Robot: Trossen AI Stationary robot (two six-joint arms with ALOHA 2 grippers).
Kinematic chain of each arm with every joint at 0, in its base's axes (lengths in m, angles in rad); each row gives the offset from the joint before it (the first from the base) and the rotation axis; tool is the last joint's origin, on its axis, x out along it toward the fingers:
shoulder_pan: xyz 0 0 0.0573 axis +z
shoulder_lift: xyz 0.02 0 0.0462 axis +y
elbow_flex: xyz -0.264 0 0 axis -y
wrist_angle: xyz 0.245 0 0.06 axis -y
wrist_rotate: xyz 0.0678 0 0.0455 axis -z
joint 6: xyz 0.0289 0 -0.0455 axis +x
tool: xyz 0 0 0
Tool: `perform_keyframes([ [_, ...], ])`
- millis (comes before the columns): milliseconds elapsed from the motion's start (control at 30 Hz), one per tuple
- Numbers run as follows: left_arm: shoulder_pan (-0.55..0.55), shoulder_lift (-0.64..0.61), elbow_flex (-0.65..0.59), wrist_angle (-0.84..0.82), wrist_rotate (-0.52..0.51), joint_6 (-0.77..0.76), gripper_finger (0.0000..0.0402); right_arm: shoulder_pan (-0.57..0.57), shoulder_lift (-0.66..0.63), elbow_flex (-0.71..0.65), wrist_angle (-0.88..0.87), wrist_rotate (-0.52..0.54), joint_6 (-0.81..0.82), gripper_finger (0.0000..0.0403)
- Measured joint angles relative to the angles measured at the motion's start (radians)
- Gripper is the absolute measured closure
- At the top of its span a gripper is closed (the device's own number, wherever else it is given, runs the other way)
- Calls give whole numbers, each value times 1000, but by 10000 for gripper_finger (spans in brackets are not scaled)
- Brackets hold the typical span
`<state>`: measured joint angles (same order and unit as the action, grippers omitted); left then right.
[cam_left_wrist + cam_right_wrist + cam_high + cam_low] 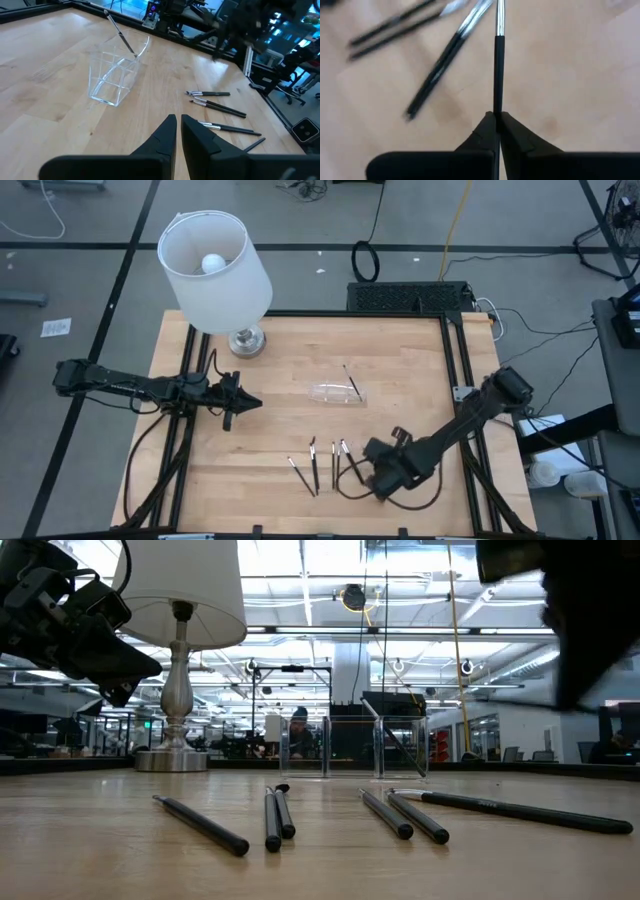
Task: Put items in baskets/containers
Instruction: Put the eyeshadow brush into the transparent organizer
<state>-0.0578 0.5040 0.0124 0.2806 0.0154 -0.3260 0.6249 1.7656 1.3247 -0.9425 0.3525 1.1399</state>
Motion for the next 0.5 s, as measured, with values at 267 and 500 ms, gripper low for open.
perform_keyframes([
  [267,-21,0,0,47,45,18,371,13,-93,2,192,364,-205,402],
  [500,-84,0,0,138,110,145,371,-67,-84,2,544,412,-640,403],
])
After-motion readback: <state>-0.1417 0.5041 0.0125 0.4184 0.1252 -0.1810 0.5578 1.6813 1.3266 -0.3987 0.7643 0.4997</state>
